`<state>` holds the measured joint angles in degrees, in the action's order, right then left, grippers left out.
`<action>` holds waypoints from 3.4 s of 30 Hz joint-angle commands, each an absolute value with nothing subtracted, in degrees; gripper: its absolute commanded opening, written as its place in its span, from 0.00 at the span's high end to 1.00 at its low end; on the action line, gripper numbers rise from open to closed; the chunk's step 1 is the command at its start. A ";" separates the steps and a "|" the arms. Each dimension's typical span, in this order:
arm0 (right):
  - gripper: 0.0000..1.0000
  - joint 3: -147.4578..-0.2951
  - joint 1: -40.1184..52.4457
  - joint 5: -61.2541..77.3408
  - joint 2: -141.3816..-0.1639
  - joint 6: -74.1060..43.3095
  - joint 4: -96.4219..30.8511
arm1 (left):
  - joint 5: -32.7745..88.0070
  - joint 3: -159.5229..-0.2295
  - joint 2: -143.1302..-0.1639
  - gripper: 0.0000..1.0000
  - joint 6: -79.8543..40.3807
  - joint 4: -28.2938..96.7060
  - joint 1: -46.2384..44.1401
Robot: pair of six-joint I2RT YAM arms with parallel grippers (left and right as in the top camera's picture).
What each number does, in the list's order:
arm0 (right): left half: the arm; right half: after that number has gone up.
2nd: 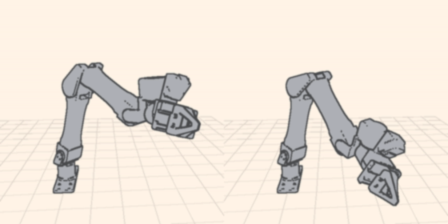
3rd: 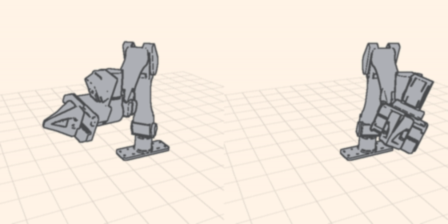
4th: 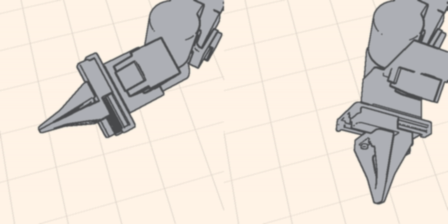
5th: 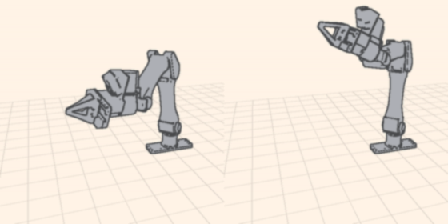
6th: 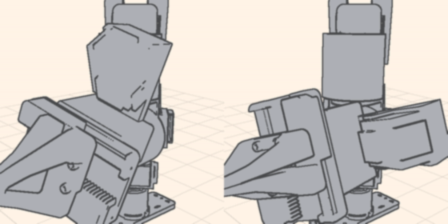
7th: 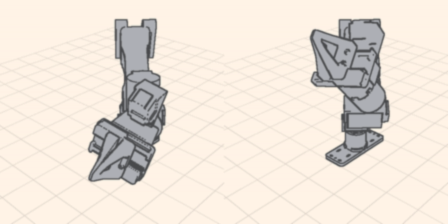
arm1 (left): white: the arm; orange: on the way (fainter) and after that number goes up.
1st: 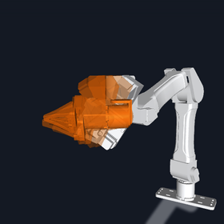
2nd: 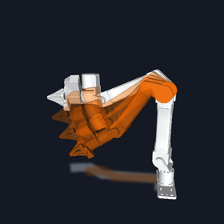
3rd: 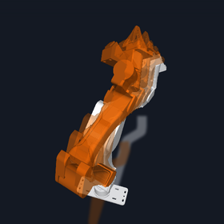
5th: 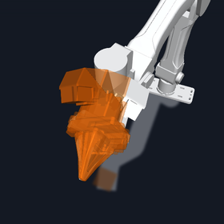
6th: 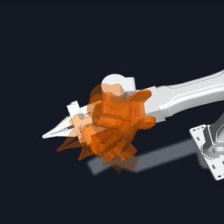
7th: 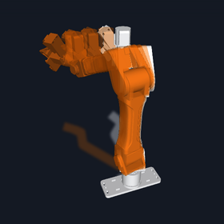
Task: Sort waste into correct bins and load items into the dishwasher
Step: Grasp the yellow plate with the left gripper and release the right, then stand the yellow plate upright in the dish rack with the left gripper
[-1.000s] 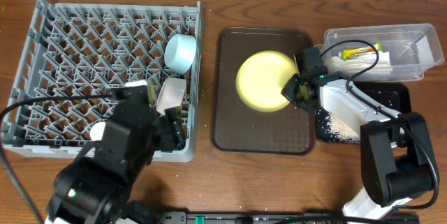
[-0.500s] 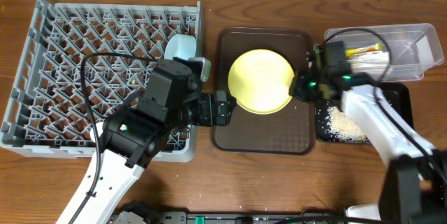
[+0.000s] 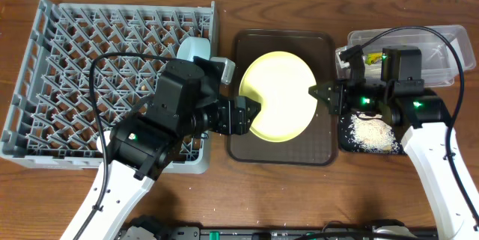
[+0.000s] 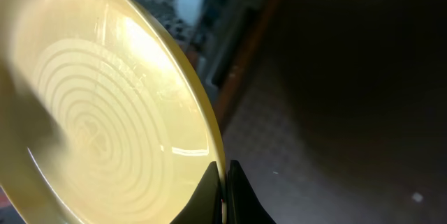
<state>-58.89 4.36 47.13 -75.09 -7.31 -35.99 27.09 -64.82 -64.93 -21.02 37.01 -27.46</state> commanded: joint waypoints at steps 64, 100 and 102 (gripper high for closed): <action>0.01 -58.76 -21.02 10.52 -57.08 -26.13 -49.76 | -26.59 -69.45 -91.48 0.93 8.34 32.56 -13.41; 0.01 -58.76 -21.04 10.52 -57.39 -26.11 -49.78 | -35.66 -69.52 -91.29 0.29 6.33 33.58 -15.40; 0.01 -58.76 -21.04 10.52 -57.39 -26.11 -49.78 | -34.46 -69.63 -90.13 0.27 6.35 33.69 -16.95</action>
